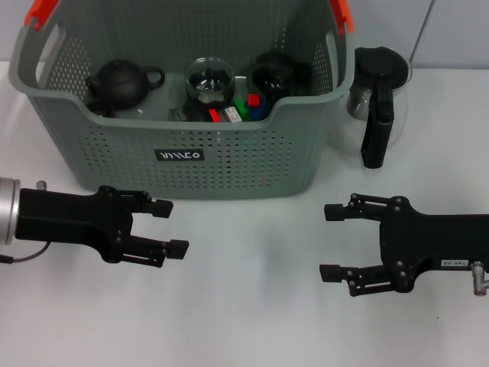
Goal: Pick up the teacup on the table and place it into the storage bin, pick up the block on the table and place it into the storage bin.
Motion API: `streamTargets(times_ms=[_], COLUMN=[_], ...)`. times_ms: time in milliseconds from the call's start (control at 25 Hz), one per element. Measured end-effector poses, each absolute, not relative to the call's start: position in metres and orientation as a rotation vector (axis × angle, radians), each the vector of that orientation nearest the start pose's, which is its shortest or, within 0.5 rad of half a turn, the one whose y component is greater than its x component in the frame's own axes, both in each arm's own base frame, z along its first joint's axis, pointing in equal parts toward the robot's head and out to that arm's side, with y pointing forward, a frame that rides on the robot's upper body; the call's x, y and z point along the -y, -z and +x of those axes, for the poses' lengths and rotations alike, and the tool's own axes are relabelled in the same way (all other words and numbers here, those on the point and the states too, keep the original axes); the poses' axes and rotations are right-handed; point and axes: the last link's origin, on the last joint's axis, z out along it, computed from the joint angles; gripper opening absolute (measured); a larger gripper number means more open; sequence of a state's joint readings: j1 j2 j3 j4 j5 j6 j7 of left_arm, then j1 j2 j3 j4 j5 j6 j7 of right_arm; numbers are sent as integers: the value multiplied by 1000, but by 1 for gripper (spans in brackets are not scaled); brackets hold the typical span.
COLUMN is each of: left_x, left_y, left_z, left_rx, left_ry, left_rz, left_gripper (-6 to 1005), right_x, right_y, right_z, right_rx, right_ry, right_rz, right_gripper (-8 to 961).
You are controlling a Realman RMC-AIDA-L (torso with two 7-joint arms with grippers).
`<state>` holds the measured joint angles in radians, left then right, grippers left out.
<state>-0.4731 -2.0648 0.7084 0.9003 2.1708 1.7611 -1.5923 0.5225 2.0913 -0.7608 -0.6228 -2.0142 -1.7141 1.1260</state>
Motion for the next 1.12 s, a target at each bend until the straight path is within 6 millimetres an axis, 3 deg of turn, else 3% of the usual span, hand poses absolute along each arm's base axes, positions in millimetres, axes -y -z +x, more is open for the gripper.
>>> streamTargets(times_ms=[520,800,1120], left_x=[-308,-299,-296], left_y=[-37,-59,-55], left_z=[-270,-274,-284], left_rx=[719,707,758], left_ry=[449,451,390], left_rz=[-2872,-2836,-2828], left_gripper=[844,844,840], right_x=[-302,-311,-315], right_y=[21,37,44], right_z=[246,231,219], right_rx=[-240,-214,-178], right_ry=[-758,-757,-757], right_rz=[-2936,-2989,-3029], right_gripper=[915,914,915])
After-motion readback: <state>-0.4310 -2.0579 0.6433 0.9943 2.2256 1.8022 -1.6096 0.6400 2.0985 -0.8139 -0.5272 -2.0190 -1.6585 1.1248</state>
